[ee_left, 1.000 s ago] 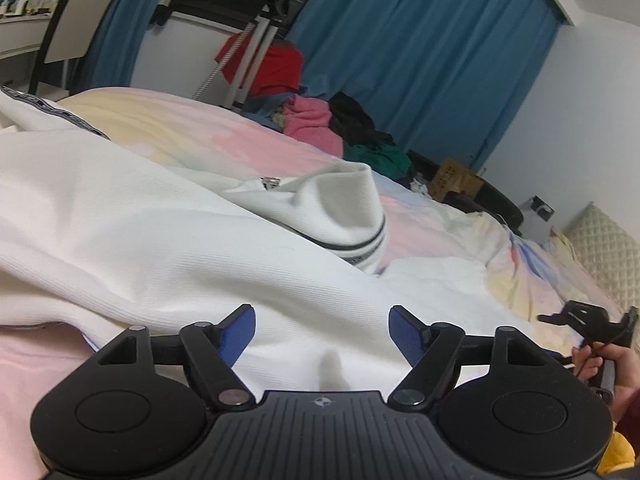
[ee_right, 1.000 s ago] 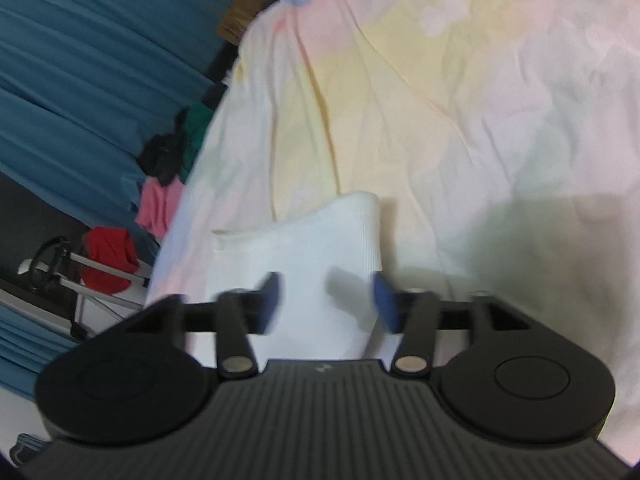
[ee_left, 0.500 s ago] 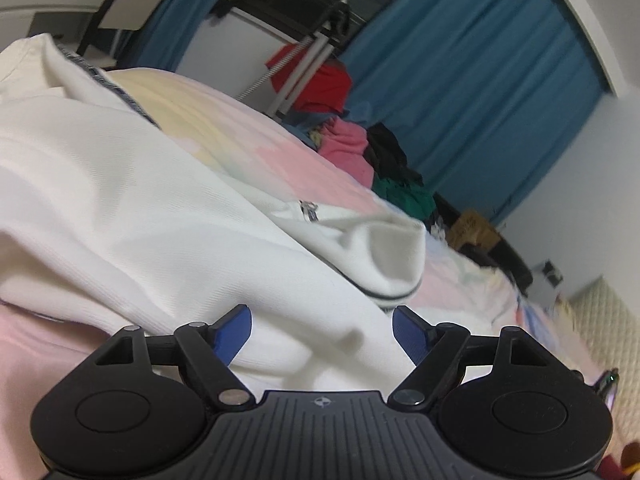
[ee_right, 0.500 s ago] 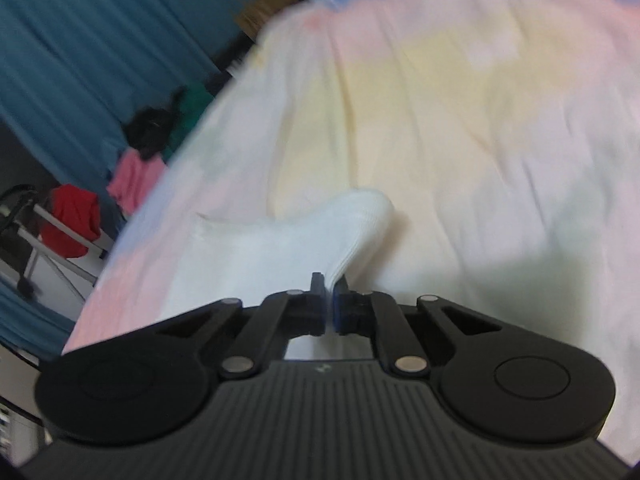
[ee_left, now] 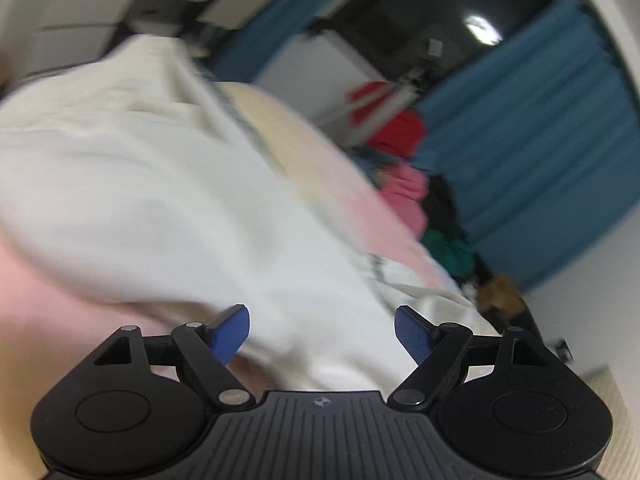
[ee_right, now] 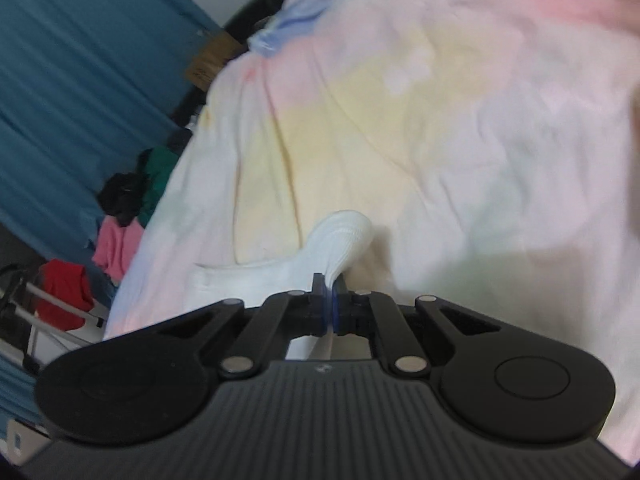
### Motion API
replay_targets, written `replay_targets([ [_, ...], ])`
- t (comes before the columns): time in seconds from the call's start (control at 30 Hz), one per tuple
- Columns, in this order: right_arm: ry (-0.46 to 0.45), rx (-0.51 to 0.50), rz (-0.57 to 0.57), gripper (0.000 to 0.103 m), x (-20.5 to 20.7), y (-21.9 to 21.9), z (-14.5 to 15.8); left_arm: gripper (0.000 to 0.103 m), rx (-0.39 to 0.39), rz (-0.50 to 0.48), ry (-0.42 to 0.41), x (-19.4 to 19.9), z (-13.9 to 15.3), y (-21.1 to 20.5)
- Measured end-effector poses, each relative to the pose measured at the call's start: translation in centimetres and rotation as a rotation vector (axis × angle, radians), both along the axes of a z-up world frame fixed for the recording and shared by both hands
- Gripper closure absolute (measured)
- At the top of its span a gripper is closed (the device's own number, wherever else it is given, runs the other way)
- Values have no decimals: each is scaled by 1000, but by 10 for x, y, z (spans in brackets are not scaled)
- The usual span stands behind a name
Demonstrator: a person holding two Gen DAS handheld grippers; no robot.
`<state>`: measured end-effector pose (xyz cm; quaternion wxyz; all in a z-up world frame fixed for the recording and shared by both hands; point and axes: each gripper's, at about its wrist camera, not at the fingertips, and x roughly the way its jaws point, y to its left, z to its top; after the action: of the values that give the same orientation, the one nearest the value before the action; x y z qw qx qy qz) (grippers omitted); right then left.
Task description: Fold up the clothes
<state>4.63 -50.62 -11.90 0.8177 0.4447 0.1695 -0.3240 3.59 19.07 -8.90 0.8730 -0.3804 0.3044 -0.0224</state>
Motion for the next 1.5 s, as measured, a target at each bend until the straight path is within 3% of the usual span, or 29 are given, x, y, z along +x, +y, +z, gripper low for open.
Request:
replay_targets([
  [0.13, 20, 25, 2, 98, 1, -1, -4, 20, -53, 160, 117, -12, -14, 46],
  [0.37, 29, 68, -2, 97, -4, 0, -8, 21, -348, 325, 208, 18, -56, 93],
  [0.47, 20, 99, -13, 97, -7, -1, -12, 42, -422, 402, 212, 28, -65, 110],
  [0.53, 17, 112, -16, 97, -8, -3, -15, 83, -419, 408, 212, 27, -63, 115],
  [0.57, 16, 116, -17, 97, -9, -3, -16, 92, -402, 397, 209, 27, -58, 118],
  [0.7, 5, 138, -36, 98, -13, -4, -16, 96, -319, 359, 149, 15, -20, 134],
  [0.87, 8, 147, -84, 98, -21, -2, -12, 96, -384, 283, 88, -17, 21, 156],
  [0.97, 46, 86, -138, 98, -31, 4, 0, 96, -322, 265, 175, -29, 26, 160],
  [1.1, 175, 39, -148, 98, -30, 9, 2, 95, -140, 218, 401, -21, 6, 162],
  [1.17, 220, 80, -153, 98, -31, 7, -8, 89, -71, 181, 456, -10, 1, 159],
  [1.27, 241, 126, -167, 95, -34, 4, -16, 80, 33, 135, 448, -3, 18, 152],
  [1.37, 231, 129, -192, 94, -39, 1, -12, 47, 188, 116, 444, -9, 44, 139],
  [1.43, 226, 85, -231, 93, -44, 2, -2, 20, 346, 153, 437, -21, 61, 131],
  [1.47, 220, 53, -244, 91, -45, 3, 4, 19, 419, 167, 407, -26, 72, 125],
  [1.5, 211, 17, -253, 79, -45, 5, 10, 19, 479, 162, 364, -30, 82, 117],
])
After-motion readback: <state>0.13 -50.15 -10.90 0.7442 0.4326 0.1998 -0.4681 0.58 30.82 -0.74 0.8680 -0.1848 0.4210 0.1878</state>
